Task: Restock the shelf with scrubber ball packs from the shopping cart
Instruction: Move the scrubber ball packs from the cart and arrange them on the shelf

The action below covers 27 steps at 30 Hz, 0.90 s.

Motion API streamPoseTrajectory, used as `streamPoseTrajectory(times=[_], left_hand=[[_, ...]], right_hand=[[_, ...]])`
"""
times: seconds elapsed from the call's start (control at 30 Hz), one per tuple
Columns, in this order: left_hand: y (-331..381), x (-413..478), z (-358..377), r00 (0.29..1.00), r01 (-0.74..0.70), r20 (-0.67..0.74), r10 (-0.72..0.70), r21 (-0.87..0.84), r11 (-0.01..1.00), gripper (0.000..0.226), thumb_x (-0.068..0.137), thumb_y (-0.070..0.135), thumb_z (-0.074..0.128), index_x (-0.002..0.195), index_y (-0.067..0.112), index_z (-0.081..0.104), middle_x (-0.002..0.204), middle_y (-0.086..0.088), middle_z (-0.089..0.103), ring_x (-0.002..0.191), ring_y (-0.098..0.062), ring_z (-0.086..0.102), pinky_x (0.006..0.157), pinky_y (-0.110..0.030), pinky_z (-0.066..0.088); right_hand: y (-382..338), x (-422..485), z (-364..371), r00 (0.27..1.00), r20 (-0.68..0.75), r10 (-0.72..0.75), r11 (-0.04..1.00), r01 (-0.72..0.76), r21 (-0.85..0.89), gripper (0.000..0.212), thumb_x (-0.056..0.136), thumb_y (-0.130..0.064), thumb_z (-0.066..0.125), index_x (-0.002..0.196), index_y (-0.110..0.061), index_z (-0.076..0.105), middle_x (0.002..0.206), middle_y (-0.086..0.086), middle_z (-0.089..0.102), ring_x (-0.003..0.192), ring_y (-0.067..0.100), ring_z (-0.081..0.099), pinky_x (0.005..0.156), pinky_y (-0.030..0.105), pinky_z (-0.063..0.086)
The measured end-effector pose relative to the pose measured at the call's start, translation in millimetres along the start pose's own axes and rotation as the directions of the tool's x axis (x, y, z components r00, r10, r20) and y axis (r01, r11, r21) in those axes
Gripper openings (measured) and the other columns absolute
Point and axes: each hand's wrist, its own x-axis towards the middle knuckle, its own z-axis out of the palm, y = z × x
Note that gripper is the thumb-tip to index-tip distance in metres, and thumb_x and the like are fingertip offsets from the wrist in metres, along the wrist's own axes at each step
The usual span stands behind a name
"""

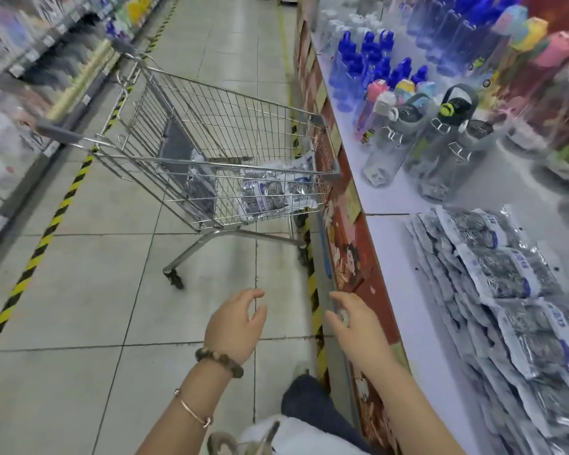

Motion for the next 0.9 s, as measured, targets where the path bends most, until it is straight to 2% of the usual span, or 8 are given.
streamPoseTrajectory(times=[0.1, 0.27, 0.4, 0.47, 0.67, 0.83, 0.9], left_hand=[[2.6, 39.1, -2.9, 1.0, 0.004, -0.017, -0.005, -0.019, 1.0, 0.029, 0.092, 0.026, 0.048, 0.119, 0.025, 0.056, 0.124, 0.007, 0.055, 0.107, -0.011, 0.053, 0.085, -0.022, 0.041], [8.7, 121.4, -5.2, 0.999, 0.038, -0.023, -0.038, -0.004, 0.999, 0.029, 0.092, 0.028, 0.047, 0.12, 0.027, 0.056, 0.123, 0.008, 0.055, 0.105, -0.011, 0.053, 0.085, -0.022, 0.041], [22.1, 199.0, -11.9, 0.997, 0.079, 0.003, -0.079, 0.008, 0.997, 0.029, 0.092, 0.029, 0.047, 0.119, 0.027, 0.056, 0.122, 0.006, 0.056, 0.106, -0.013, 0.054, 0.088, -0.029, 0.045], [33.3, 229.3, -16.8, 0.996, 0.086, 0.006, -0.086, 0.013, 0.996, 0.03, 0.092, 0.03, 0.046, 0.12, 0.027, 0.055, 0.122, 0.007, 0.056, 0.108, -0.013, 0.053, 0.089, -0.031, 0.045], [54.3, 324.3, -25.6, 0.997, 0.079, -0.002, -0.079, -0.004, 0.997, 0.029, 0.091, 0.028, 0.048, 0.118, 0.027, 0.057, 0.121, 0.01, 0.057, 0.109, -0.009, 0.054, 0.094, -0.032, 0.045], [41.4, 367.3, -30.0, 0.99, 0.127, 0.067, -0.127, 0.007, 0.992, 0.028, 0.09, 0.025, 0.049, 0.117, 0.025, 0.058, 0.122, 0.007, 0.057, 0.108, -0.01, 0.055, 0.094, -0.031, 0.044], [35.8, 390.4, -35.9, 0.987, 0.139, 0.086, -0.139, 0.005, 0.99, 0.028, 0.091, 0.026, 0.05, 0.118, 0.025, 0.057, 0.123, 0.007, 0.056, 0.105, -0.009, 0.055, 0.091, -0.028, 0.045]], right_hand=[[-2.9, 42.8, -1.4, 1.0, 0.001, -0.015, 1.0, 0.015, -0.002, 0.04, 0.095, -0.027, 0.049, 0.134, -0.022, 0.046, 0.135, -0.004, 0.047, 0.104, 0.003, 0.047, 0.087, 0.017, 0.034], [-6.8, 133.5, -7.6, 0.999, 0.038, -0.005, 1.0, 0.004, 0.018, 0.041, 0.095, -0.028, 0.05, 0.135, -0.022, 0.045, 0.137, -0.003, 0.046, 0.105, 0.002, 0.043, 0.091, 0.018, 0.033], [-21.0, 216.9, -26.4, 0.997, 0.073, -0.02, 1.0, 0.021, -0.019, 0.04, 0.095, -0.027, 0.049, 0.135, -0.02, 0.045, 0.138, -0.003, 0.045, 0.117, 0.008, 0.045, 0.092, 0.018, 0.032], [-28.7, 251.6, -39.9, 0.996, 0.074, -0.053, 0.998, 0.056, -0.038, 0.04, 0.095, -0.027, 0.049, 0.134, -0.02, 0.047, 0.135, -0.004, 0.047, 0.114, 0.007, 0.046, 0.091, 0.017, 0.033], [-45.6, 361.4, -68.0, 0.996, 0.071, -0.06, 0.994, 0.066, -0.087, 0.038, 0.095, -0.028, 0.05, 0.131, -0.017, 0.05, 0.132, 0.0, 0.051, 0.118, 0.016, 0.049, 0.096, 0.03, 0.039], [-47.2, 401.0, -55.8, 0.994, 0.102, -0.034, 0.998, 0.039, -0.05, 0.035, 0.094, -0.025, 0.051, 0.128, -0.018, 0.053, 0.127, -0.002, 0.053, 0.101, 0.005, 0.047, 0.085, 0.02, 0.036], [-46.8, 417.7, -48.3, 0.992, 0.123, -0.006, 0.999, 0.011, -0.038, 0.035, 0.094, -0.025, 0.052, 0.128, -0.019, 0.053, 0.128, -0.003, 0.054, 0.102, 0.005, 0.048, 0.088, 0.021, 0.037]])
